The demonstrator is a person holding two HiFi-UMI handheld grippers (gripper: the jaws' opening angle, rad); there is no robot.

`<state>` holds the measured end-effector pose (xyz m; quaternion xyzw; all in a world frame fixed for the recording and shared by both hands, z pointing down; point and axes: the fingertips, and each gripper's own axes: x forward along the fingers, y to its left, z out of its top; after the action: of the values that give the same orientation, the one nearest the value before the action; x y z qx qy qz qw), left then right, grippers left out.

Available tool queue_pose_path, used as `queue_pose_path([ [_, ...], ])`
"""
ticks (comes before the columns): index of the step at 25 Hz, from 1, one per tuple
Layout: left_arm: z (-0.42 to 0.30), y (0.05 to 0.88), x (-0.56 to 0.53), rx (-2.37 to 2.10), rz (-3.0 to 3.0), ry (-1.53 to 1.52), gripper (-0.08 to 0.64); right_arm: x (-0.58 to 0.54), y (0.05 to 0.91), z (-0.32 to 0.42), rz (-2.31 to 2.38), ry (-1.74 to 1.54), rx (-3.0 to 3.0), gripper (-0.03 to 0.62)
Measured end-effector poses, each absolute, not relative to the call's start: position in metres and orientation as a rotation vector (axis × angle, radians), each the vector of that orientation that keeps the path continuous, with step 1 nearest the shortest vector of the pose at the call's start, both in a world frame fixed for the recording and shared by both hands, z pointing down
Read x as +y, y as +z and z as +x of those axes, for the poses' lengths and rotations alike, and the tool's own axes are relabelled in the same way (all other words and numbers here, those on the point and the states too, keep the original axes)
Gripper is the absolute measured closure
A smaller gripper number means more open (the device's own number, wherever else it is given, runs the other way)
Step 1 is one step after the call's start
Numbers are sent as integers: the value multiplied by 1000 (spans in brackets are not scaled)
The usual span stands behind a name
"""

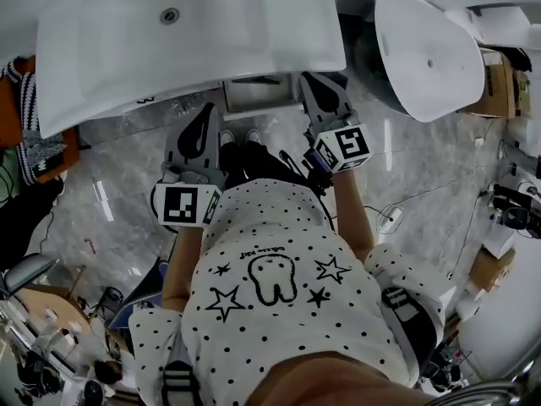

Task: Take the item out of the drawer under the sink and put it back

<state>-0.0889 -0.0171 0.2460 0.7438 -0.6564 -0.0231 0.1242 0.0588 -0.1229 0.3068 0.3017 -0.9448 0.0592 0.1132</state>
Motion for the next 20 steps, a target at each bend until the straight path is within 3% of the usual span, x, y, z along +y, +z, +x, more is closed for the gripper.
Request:
queue_pose_path([
  [7, -105, 233, -36, -1923, 2194, -97, 565, -118, 250, 39, 940, 94, -2832, 580],
  [20, -95, 277, -31, -1867, 2246, -90, 565, -77, 280, 38, 979, 131, -2848, 581],
])
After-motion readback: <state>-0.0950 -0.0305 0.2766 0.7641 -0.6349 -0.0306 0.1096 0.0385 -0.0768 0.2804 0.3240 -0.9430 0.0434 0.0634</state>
